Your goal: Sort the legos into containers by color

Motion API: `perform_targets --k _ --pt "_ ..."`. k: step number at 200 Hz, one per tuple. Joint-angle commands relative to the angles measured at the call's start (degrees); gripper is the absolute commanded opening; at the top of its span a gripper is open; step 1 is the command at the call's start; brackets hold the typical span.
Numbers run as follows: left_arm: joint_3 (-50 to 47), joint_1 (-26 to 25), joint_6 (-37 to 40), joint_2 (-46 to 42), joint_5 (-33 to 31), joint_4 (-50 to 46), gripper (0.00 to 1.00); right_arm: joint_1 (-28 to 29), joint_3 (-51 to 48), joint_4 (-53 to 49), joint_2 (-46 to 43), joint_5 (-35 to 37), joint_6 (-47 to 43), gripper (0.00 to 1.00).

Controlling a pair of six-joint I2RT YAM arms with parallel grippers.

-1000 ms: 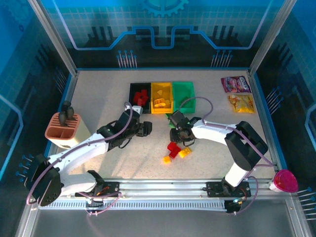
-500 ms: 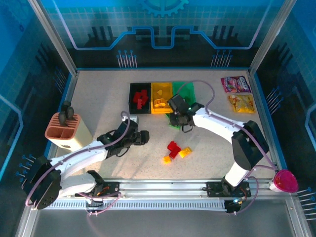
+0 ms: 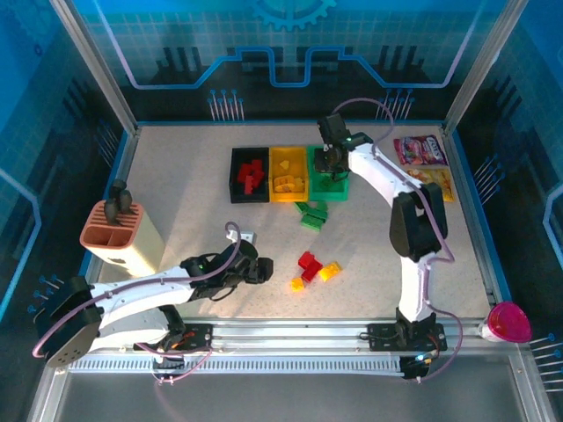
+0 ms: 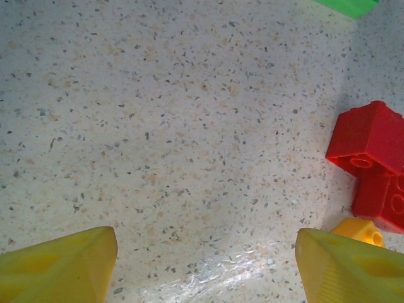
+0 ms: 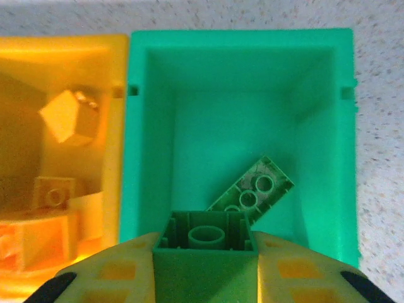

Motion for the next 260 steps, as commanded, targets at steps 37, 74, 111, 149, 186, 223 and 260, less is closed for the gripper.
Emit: perform_targets --k 37,74,111,149,186,223,260 --pt "0.61 -0.75 -1.15 -0.64 -2.96 0.86 0.75 -0.83 5.48 -5.24 3.46 -1.05 -1.76 0.77" --pt "2.55 -0.7 -0.76 1.09 -3.07 1.58 0.75 1.32 -2.14 -1.49 -4.24 0.55 -2.21 0.77" --pt "4.08 1.77 -1.12 2.35 -0.45 2.99 0.74 5.75 -14.47 3.9 -12.82 -1.25 -4.65 0.72" --pt "3.51 7.76 -1.33 1.67 4.24 5.25 0.73 9.56 -24.66 9.98 -17.27 -3.99 -4.47 0.66" --pt "3.95 9.43 -0.36 -0.02 4.42 3.17 0.73 10.26 -22.89 8.5 -12.53 -6.0 -4.46 0.61" --pt "1.46 9.55 -1.34 -3.75 3.01 1.57 0.72 10.68 -19.46 7.17 -7.26 -5.76 -4.9 0.6" --pt "-0.91 10.11 -1.98 -7.28 2.23 -0.18 0.72 10.95 -16.97 7.01 -3.28 -4.57 -5.31 0.59"
